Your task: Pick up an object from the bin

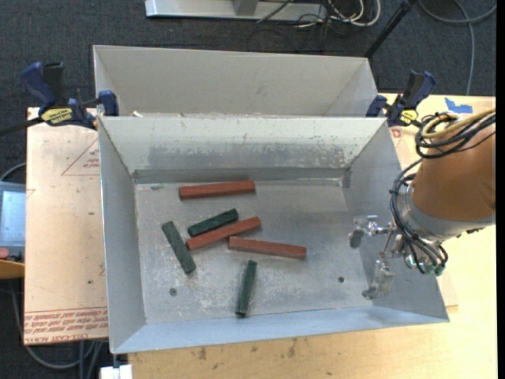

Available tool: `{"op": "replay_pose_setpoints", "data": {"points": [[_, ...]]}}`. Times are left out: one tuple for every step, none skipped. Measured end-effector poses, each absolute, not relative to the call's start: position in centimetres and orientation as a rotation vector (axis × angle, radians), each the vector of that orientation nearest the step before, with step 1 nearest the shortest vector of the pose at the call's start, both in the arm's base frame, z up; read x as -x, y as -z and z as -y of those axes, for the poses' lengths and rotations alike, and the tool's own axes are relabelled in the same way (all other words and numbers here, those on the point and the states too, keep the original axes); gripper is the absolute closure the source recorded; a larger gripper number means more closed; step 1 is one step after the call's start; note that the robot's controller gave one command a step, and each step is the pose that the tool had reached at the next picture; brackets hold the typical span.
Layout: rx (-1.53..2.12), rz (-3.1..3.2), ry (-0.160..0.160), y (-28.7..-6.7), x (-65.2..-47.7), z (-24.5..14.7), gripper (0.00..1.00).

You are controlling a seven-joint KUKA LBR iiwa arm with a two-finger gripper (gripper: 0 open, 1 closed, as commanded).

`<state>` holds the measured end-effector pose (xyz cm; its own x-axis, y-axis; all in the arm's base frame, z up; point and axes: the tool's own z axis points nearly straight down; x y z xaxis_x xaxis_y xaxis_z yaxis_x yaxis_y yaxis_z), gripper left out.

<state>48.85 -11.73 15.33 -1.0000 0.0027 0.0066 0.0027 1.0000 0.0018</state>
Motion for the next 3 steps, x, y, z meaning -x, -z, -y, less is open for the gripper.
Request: {"op": "replay_pose_setpoints", "data": {"points": [[0.205,3.134,0.007,-6.7,-54.3,3.3,0.00],[0.256,3.135,0.008,-10.1,-53.8,-3.3,0.00],[0.373,3.125,0.008,-10.0,-57.1,-9.0,0.00]]}}
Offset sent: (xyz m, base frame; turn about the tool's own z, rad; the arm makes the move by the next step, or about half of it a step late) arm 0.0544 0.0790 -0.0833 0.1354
